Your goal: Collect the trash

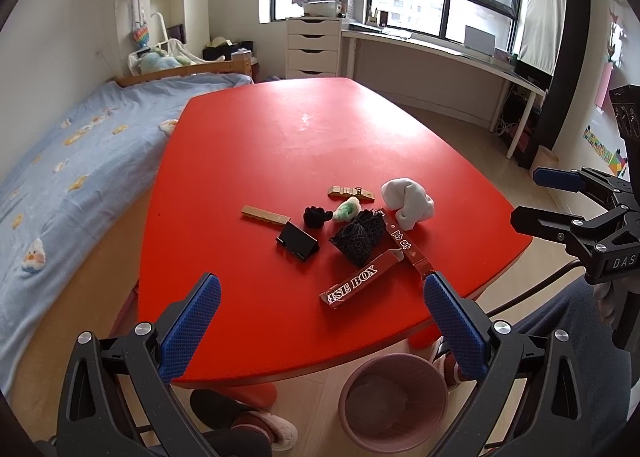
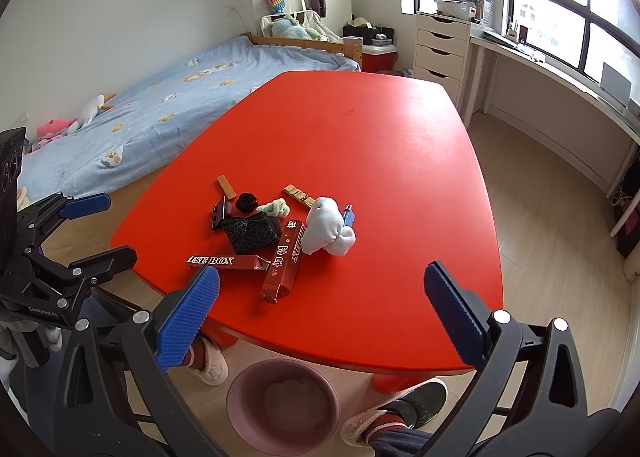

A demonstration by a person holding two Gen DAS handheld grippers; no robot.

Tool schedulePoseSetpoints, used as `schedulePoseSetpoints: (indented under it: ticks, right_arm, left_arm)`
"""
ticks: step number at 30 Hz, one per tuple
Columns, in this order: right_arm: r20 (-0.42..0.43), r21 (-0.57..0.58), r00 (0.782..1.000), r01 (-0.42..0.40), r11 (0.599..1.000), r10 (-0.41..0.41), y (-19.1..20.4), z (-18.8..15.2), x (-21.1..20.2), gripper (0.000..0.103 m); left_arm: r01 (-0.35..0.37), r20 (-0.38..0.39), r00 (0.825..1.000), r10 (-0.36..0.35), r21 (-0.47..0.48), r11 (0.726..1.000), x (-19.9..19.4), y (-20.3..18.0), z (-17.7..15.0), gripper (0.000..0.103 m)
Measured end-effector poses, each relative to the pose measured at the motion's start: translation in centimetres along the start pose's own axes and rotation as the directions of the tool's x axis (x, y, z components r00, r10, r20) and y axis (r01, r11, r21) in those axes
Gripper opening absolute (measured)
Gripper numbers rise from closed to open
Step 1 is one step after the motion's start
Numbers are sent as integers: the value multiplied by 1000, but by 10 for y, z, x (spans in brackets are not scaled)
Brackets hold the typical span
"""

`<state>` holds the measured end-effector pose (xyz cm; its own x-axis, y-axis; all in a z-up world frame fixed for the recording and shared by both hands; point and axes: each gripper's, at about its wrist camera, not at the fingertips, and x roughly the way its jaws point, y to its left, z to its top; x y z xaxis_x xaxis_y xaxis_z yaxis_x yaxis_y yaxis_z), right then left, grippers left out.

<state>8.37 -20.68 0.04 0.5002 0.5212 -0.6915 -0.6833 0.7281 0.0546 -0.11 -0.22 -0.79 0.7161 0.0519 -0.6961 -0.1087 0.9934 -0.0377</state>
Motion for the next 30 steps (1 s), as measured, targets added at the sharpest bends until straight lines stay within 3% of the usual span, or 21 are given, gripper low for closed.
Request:
schedulePoseSetpoints:
  ticks: [30]
  right_arm:
    - [1, -28, 1000, 10, 1000, -10, 6, -3, -2, 100]
  left_arm:
    - [-7, 16, 1000, 7, 3, 1000, -6, 1, 2, 97]
